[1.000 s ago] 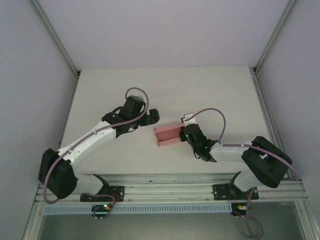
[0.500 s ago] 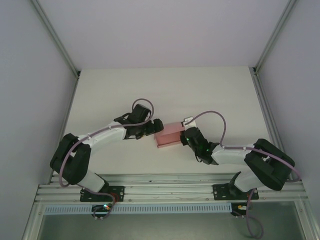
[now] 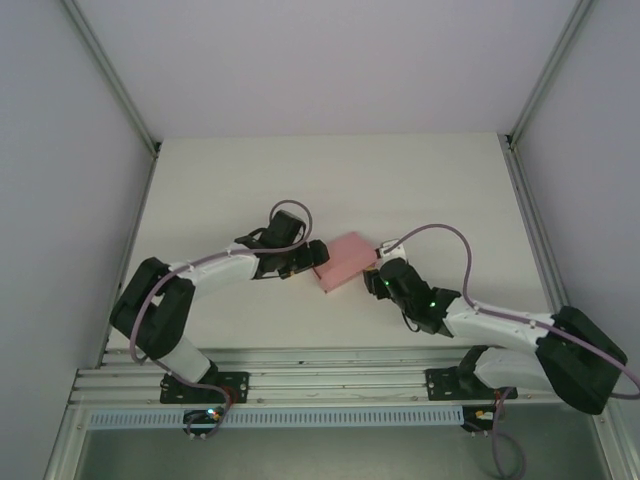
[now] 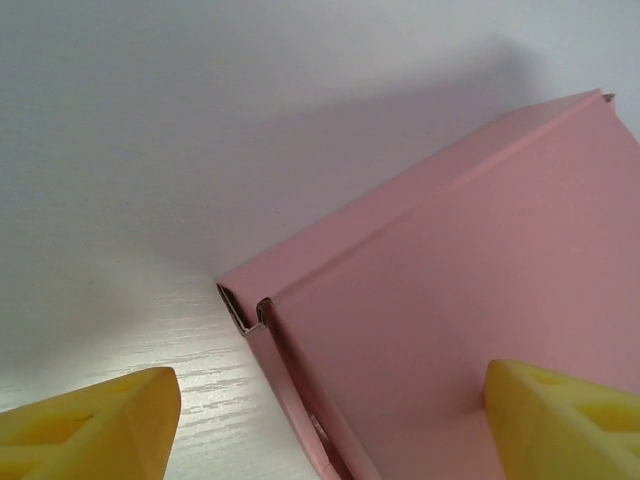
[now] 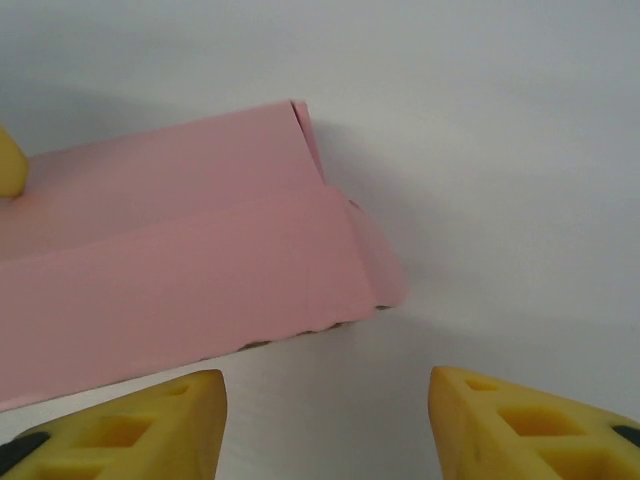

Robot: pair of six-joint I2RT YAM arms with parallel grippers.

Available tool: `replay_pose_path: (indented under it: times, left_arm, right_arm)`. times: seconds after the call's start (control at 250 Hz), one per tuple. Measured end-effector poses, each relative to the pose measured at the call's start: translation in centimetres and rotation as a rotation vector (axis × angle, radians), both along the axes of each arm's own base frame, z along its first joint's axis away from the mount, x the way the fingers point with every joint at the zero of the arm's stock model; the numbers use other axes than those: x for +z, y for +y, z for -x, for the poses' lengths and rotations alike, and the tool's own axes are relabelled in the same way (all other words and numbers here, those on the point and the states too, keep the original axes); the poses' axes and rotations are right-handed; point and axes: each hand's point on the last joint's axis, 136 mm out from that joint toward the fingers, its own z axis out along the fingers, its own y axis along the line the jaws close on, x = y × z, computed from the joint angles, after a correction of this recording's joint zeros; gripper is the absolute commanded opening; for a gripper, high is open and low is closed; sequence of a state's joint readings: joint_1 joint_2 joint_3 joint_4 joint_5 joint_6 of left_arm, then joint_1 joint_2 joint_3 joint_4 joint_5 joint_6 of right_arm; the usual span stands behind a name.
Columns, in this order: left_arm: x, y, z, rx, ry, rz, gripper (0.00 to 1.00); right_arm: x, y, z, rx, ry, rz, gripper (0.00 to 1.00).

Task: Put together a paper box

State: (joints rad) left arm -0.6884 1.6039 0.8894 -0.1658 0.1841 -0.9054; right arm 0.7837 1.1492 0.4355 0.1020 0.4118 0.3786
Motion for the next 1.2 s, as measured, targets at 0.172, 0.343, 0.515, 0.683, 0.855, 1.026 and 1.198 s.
replay_pose_path:
  times: [0.172,0.343,0.515,0.683,0.855,1.026,1.198]
  left_arm:
    - [-1.6,-0.2,0.2,-0.011,0.035,-0.01,0.74]
    - [-1.7,-0.8,-0.1,-0.029,0.03,0.007,0.67]
    - [-1.6,-1.3,-0.8,-0.055,0.012,0.024,0.58]
    - [-1.4,-1.7,-1.4,-0.086,-0.012,0.032,0.54]
    - [-1.2,-1.6,-2.2,-0.091,-0.021,0.06,0.45]
    - [-1.3,-1.1,-2.8,-0.083,-0.025,0.126,0.29]
    - [-1.3,-0.9,-3.1,-0.091,-0.048,0.214,0.27]
  right_arm:
    - [-1.6,-2.3,3.3,-0.024,0.154,0.033,0.71]
    - [-0.5,-3.1,4.8,-0.026,0.223,0.029,0.94]
    - [3.4,-1.9,1.8,-0.01,0.209,-0.049,1.0]
    - [4.1,-1.2,-3.0,-0.009,0.254,-0.085,1.0]
    - [2.3,0.4,-6.4,0.029,0.34,-0.08,1.0]
    - [0.2,-0.4,-7.8,0.034,0.429,-0.181,0.99]
    - [-0.5,-0.4,-8.3,0.063,0.479,-0.278,1.0]
